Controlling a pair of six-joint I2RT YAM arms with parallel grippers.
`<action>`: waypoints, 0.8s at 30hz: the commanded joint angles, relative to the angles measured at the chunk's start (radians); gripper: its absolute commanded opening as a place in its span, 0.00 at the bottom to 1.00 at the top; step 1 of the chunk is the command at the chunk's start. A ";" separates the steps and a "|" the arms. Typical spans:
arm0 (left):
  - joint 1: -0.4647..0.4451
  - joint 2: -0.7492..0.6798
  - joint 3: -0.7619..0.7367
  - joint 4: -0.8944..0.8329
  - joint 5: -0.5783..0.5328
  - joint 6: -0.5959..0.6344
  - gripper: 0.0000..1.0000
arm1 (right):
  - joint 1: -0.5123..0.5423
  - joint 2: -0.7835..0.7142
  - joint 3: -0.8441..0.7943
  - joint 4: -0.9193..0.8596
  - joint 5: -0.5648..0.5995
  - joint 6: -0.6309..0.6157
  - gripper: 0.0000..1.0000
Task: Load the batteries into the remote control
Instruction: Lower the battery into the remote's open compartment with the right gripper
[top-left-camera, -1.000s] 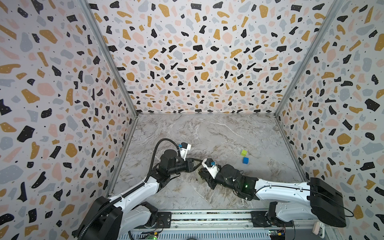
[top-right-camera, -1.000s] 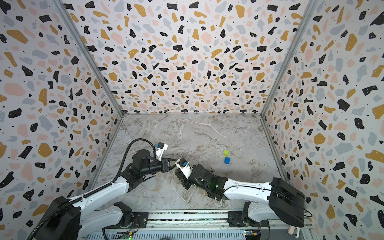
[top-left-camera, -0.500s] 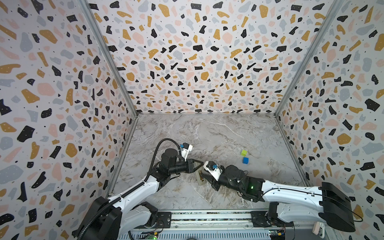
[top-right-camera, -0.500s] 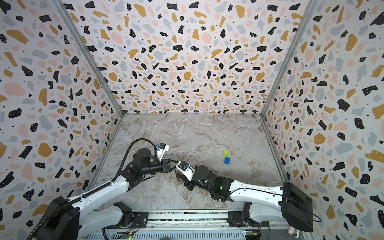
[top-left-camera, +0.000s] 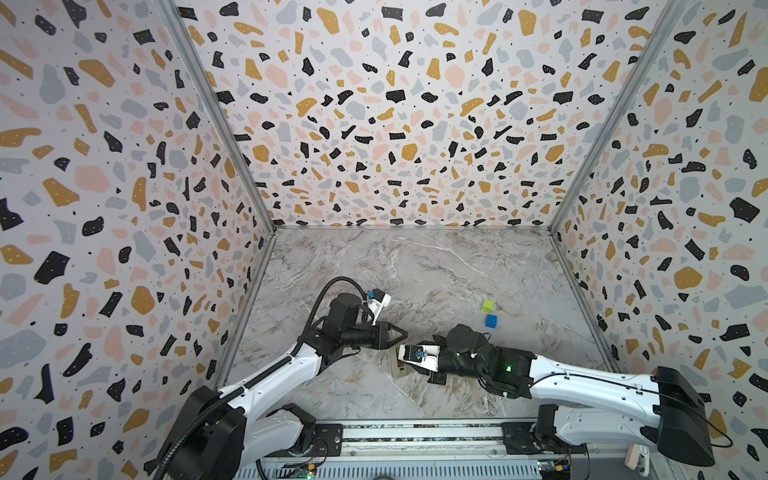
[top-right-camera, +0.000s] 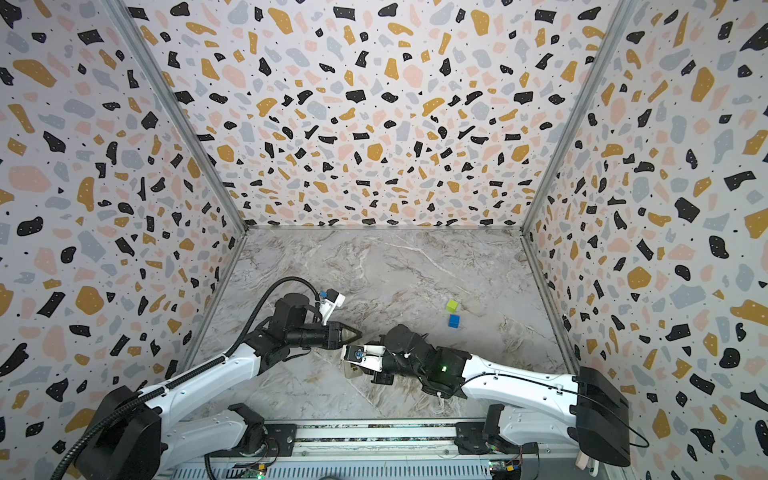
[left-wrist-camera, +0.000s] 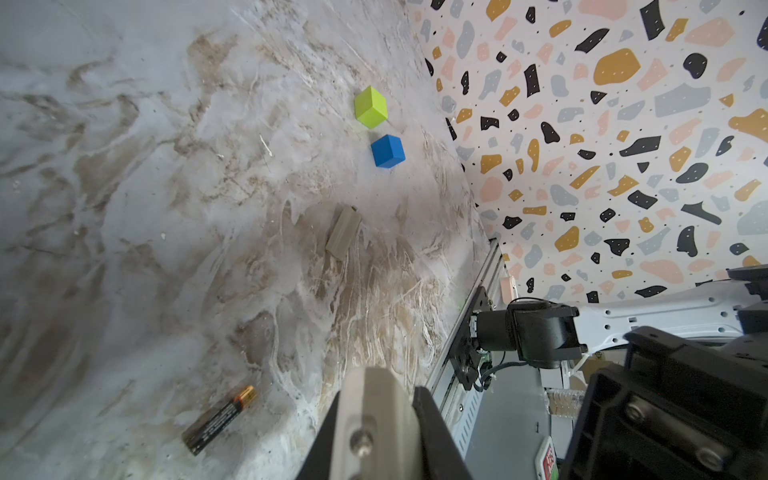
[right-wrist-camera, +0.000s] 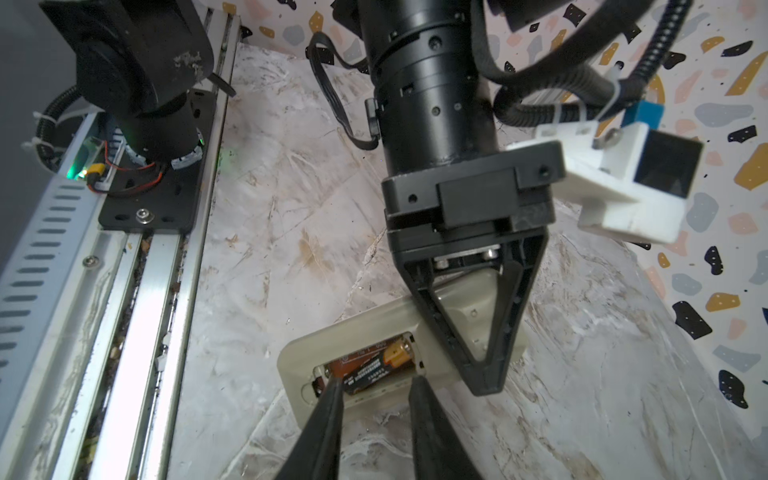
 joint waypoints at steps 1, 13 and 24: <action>-0.017 0.000 0.019 -0.001 0.040 0.023 0.00 | 0.005 0.016 0.057 -0.068 0.012 -0.113 0.30; -0.037 0.002 0.012 0.024 0.054 0.013 0.00 | 0.007 0.083 0.096 -0.092 0.008 -0.155 0.29; -0.042 0.003 0.012 0.027 0.055 0.011 0.00 | 0.009 0.109 0.106 -0.087 0.000 -0.167 0.27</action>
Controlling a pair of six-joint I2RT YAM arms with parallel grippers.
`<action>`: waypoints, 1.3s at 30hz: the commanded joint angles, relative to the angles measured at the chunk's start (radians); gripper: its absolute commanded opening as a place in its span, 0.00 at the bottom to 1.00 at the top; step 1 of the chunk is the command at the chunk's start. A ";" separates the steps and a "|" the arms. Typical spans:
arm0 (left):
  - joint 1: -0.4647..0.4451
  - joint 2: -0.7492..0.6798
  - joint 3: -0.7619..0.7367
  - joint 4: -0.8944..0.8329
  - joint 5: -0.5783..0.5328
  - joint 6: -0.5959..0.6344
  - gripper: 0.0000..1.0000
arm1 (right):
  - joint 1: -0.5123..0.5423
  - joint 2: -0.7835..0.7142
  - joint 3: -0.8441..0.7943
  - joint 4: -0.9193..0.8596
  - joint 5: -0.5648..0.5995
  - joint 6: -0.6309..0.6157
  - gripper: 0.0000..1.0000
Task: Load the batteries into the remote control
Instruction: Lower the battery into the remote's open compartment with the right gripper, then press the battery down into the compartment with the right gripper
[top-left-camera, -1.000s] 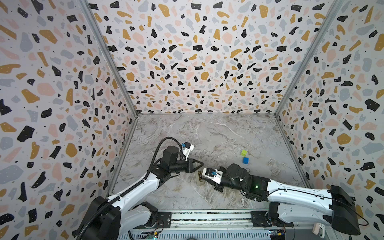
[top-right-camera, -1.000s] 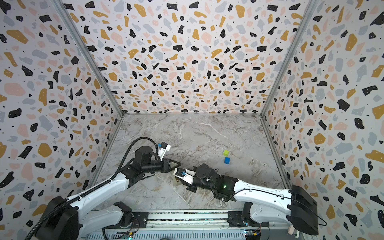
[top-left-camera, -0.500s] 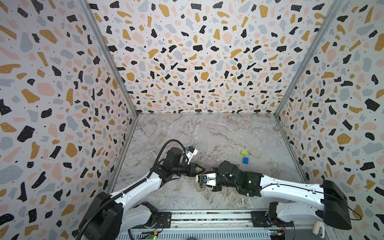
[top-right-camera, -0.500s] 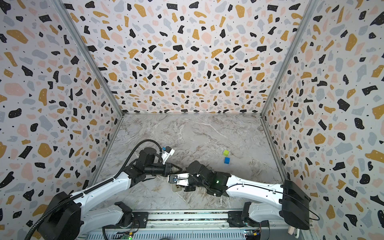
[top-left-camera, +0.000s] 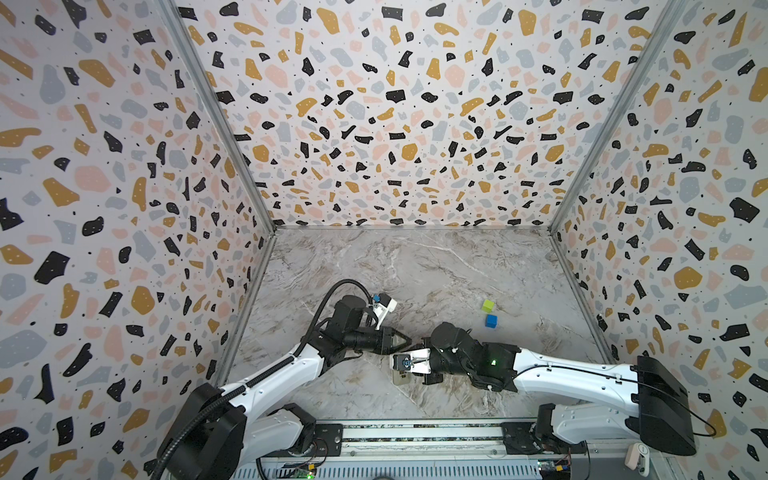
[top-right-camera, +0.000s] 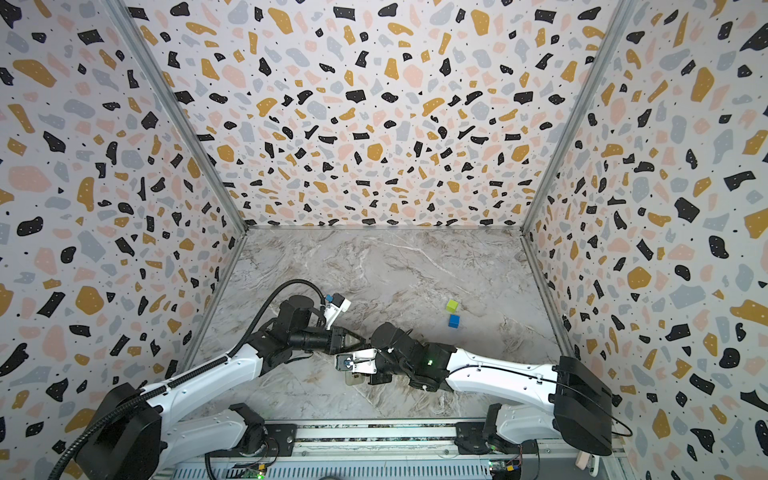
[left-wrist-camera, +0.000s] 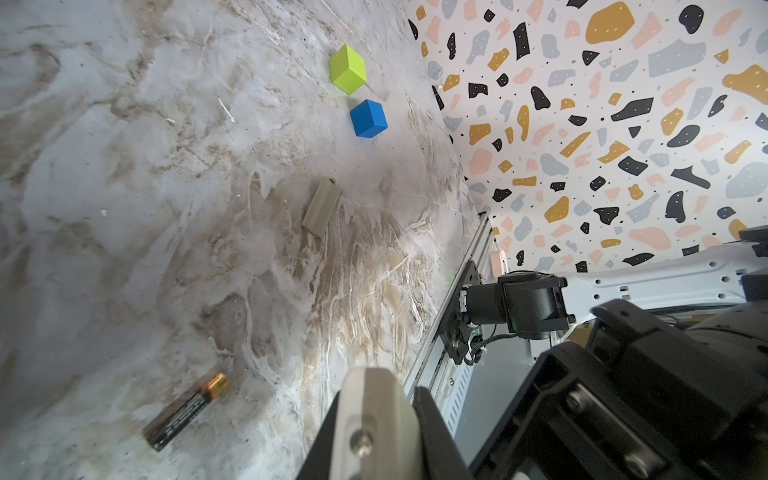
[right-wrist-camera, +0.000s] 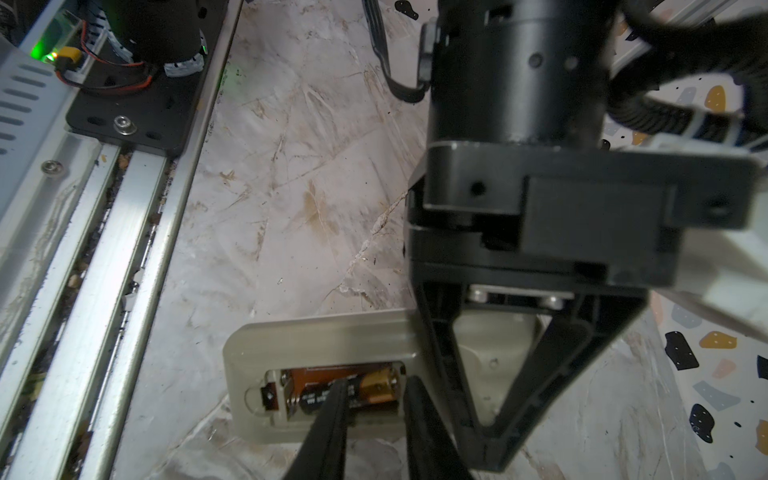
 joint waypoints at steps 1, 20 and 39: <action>-0.006 0.001 0.012 0.036 0.023 0.005 0.00 | 0.006 0.004 0.045 -0.010 -0.003 -0.012 0.27; -0.007 0.002 0.016 0.037 0.026 0.006 0.00 | 0.031 0.051 0.047 -0.043 0.082 -0.018 0.24; -0.004 -0.015 0.026 0.014 0.010 0.018 0.00 | 0.042 0.038 0.020 -0.053 0.159 0.007 0.21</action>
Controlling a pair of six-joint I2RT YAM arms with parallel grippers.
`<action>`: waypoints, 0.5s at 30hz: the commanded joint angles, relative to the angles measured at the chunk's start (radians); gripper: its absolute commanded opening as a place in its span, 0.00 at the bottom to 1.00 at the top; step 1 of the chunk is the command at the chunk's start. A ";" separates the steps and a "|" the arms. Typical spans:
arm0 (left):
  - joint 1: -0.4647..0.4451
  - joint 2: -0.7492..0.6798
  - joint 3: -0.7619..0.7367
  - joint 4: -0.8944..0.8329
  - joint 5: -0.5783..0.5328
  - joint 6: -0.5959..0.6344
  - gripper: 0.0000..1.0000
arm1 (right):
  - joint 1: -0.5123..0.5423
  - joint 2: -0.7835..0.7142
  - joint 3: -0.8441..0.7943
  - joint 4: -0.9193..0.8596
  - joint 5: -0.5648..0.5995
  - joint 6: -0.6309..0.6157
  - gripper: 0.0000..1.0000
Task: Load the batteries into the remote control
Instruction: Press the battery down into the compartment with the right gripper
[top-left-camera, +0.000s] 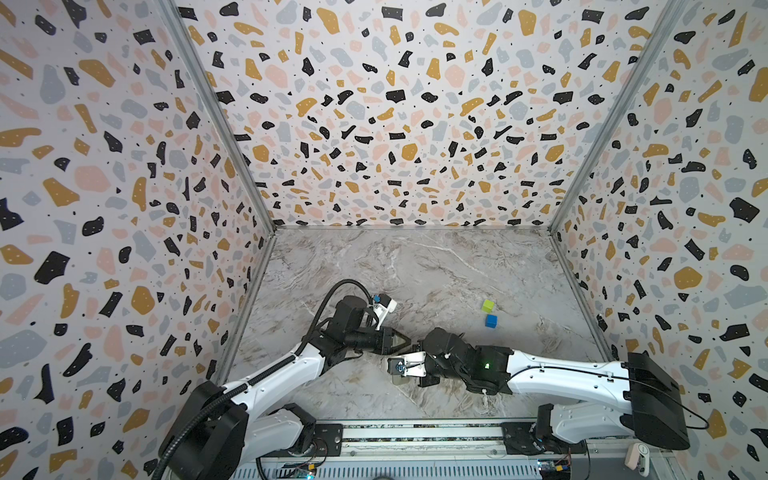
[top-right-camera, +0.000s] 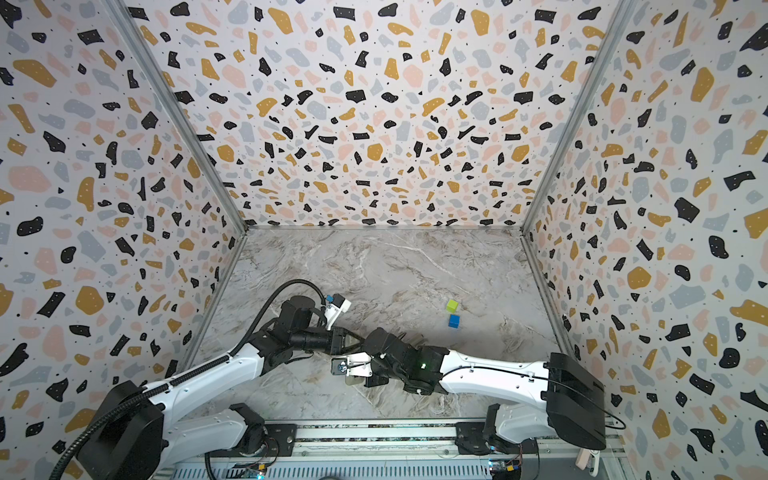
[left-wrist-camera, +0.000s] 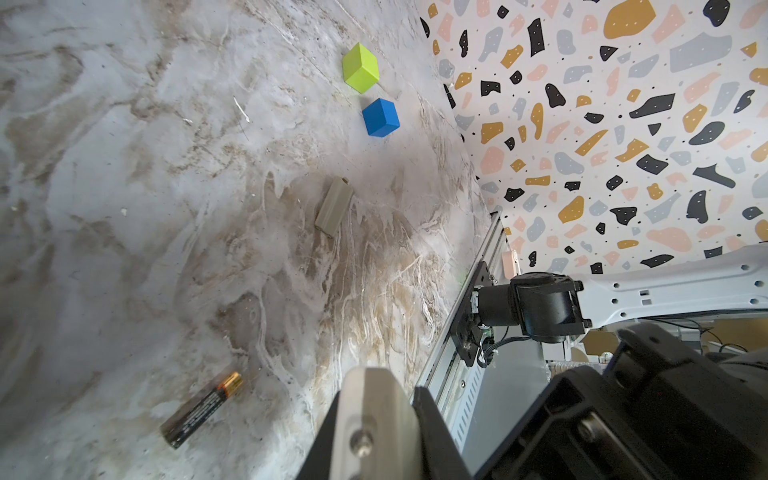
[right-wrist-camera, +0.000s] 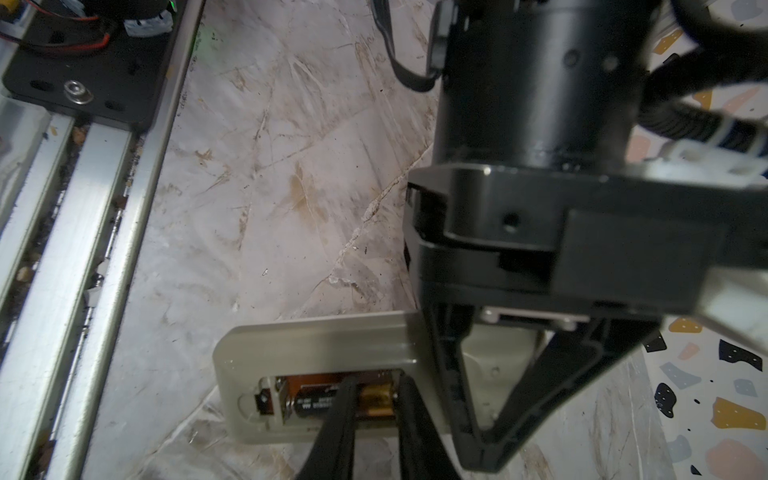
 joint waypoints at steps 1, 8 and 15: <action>-0.002 -0.029 0.026 0.023 0.036 0.003 0.00 | 0.005 -0.004 -0.002 -0.045 0.030 0.015 0.21; 0.004 -0.034 0.022 0.026 0.032 0.004 0.00 | 0.006 -0.001 -0.004 -0.045 0.043 0.016 0.20; 0.008 -0.040 0.022 0.027 0.028 0.005 0.00 | 0.005 0.011 -0.005 -0.047 0.057 0.015 0.19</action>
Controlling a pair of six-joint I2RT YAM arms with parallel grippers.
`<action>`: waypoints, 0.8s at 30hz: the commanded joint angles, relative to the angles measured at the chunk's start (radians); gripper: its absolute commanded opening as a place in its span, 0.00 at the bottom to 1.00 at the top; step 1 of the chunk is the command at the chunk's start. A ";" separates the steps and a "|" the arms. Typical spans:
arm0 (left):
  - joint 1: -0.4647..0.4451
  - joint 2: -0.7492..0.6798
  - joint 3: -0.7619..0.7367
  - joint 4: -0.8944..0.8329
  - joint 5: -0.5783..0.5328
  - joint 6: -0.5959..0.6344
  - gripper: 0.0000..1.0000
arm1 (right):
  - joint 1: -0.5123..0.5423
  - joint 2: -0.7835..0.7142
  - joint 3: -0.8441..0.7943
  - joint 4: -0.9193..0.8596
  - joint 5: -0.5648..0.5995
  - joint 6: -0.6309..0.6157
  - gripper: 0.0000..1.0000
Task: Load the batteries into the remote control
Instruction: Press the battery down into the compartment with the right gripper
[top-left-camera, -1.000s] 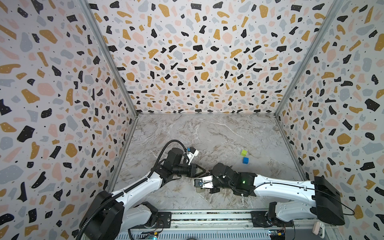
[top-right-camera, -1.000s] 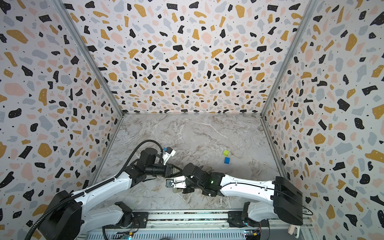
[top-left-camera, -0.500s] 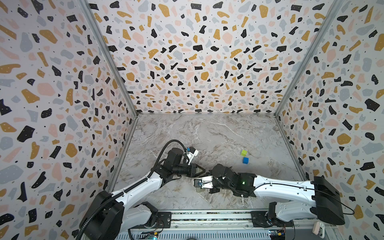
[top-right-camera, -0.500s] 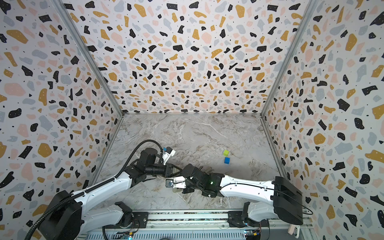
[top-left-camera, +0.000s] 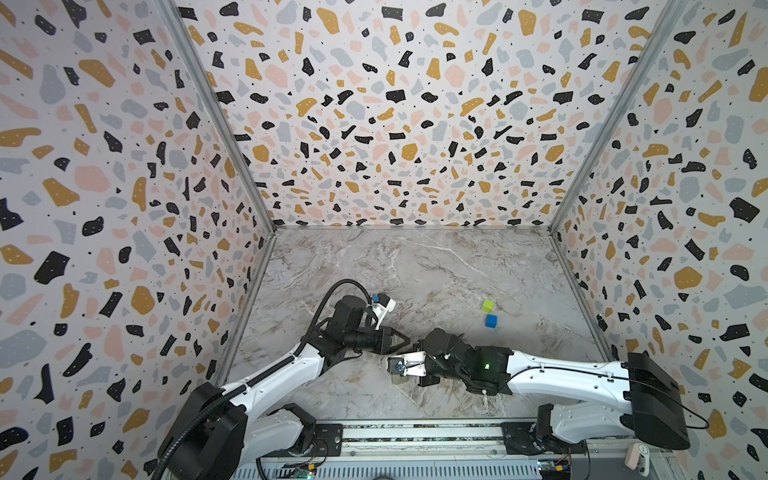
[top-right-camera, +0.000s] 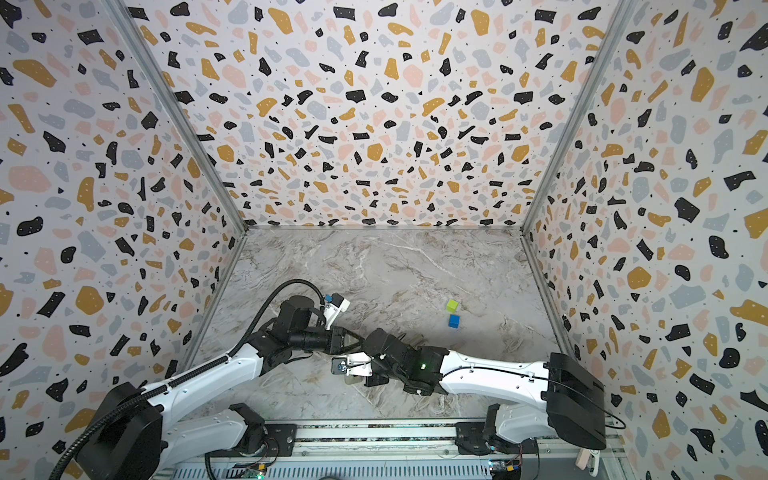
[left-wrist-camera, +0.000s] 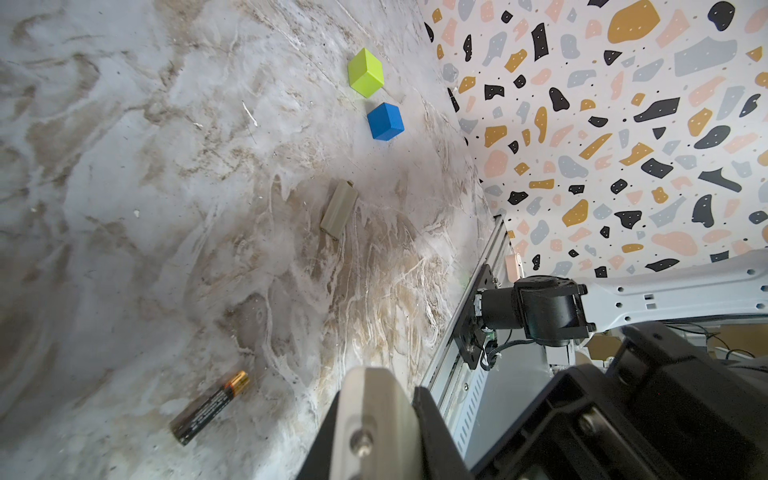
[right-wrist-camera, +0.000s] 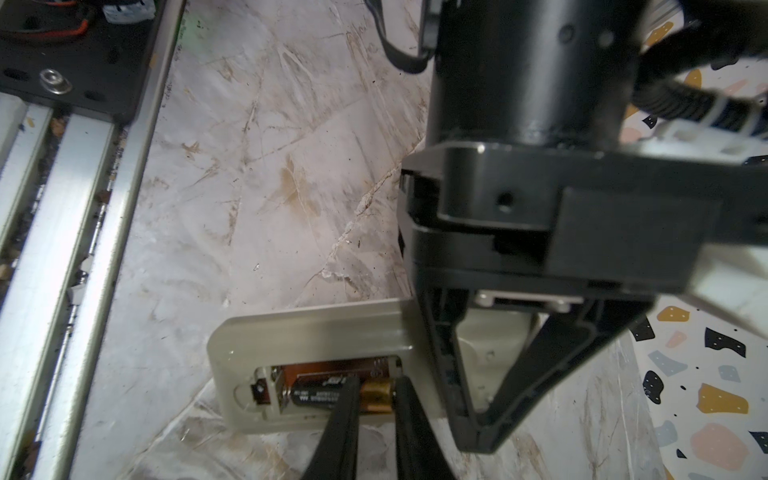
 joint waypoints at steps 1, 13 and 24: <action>0.003 -0.033 0.022 0.036 0.038 0.003 0.00 | 0.001 0.014 -0.005 -0.045 0.029 0.010 0.19; 0.006 -0.034 0.018 0.045 0.038 0.003 0.00 | 0.001 0.058 0.003 -0.052 0.035 0.003 0.18; 0.006 -0.037 0.014 0.061 0.056 -0.004 0.00 | 0.001 0.111 0.013 -0.050 0.021 -0.012 0.18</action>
